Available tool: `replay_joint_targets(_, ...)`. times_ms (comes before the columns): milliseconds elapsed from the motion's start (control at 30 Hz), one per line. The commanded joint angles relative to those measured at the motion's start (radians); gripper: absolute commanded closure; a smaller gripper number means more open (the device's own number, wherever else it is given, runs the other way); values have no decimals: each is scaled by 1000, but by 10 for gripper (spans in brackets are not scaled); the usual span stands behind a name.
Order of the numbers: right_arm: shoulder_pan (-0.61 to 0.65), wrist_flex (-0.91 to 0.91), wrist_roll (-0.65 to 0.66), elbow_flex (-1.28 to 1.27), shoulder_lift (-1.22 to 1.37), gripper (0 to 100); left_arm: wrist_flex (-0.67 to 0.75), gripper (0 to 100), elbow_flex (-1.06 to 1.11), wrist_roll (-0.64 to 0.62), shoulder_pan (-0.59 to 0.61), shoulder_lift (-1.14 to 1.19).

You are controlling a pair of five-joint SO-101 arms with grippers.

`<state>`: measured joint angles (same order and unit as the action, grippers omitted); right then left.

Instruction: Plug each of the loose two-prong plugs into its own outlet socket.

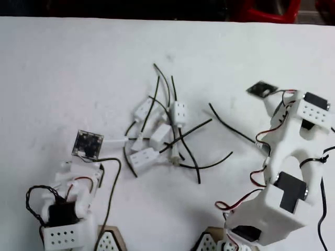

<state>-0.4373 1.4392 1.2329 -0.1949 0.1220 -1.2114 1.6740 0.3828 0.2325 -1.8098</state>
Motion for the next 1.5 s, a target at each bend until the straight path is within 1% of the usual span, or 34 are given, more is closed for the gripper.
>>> replay_joint_targets(0,18,-67,101,-55,-51,843,21,820,-17,2,10,-12)
replay_joint_targets(67,31,-113,124,-87,-51,843,21,820,-17,2,10,-12)
replay_joint_targets(233,64,-217,130,-153,-50,843,21,820,-15,2,10,-12)
replay_joint_targets(467,33,-357,133,-221,-50,843,21,820,-15,2,12,-12)
replay_joint_targets(700,21,-375,149,-233,-18,848,21,820,-15,2,12,-12)
replay_joint_targets(833,10,-375,199,-229,56,897,21,820,-15,2,12,-12)
replay_joint_targets(967,-18,-328,196,-166,64,889,21,820,-15,2,12,-12)
replay_joint_targets(1067,-24,-229,161,-89,33,855,21,820,-15,2,12,-12)
replay_joint_targets(1167,-18,-125,130,-31,-25,842,21,820,-15,2,12,-12)
replay_joint_targets(1333,4,-7,132,-35,-108,843,21,820,-15,2,12,-12)
replay_joint_targets(1467,2,-19,135,-97,-110,843,21,820,-15,2,12,-12)
